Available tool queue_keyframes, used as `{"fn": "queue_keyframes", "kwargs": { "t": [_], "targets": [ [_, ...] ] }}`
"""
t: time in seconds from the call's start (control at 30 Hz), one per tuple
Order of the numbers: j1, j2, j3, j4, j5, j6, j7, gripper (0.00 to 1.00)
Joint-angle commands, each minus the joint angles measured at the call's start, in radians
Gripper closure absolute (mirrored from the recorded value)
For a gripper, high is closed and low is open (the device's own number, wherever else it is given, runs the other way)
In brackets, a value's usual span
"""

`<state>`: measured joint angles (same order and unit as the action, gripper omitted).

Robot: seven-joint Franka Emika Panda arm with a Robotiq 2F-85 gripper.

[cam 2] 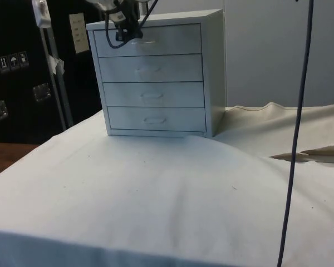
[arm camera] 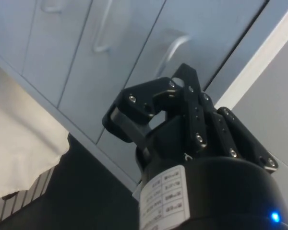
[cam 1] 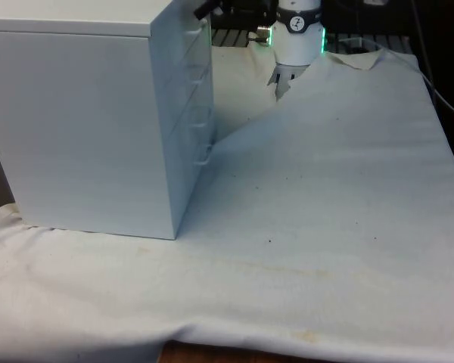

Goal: Open the drawer, then close it.

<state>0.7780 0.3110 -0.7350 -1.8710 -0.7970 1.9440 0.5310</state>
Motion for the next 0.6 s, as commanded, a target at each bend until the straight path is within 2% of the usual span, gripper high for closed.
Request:
{"fn": "queue_keyframes", "kwargs": {
  "t": [0.0, 0.1, 0.13, 0.23, 0.5, 0.57],
  "targets": [
    [0.005, -0.008, 0.005, 0.002, 0.011, -0.009, -0.002, 1.00],
    [0.007, -0.012, 0.015, 0.008, 0.018, -0.018, 0.002, 1.00],
    [0.004, -0.006, 0.014, 0.009, 0.010, -0.014, 0.005, 1.00],
    [0.010, -0.019, 0.027, 0.011, 0.028, -0.024, 0.010, 1.00],
    [0.013, -0.021, 0.043, 0.016, 0.047, -0.019, 0.023, 1.00],
    [0.015, -0.028, 0.052, 0.018, 0.067, -0.021, 0.025, 1.00]
  ]
}}
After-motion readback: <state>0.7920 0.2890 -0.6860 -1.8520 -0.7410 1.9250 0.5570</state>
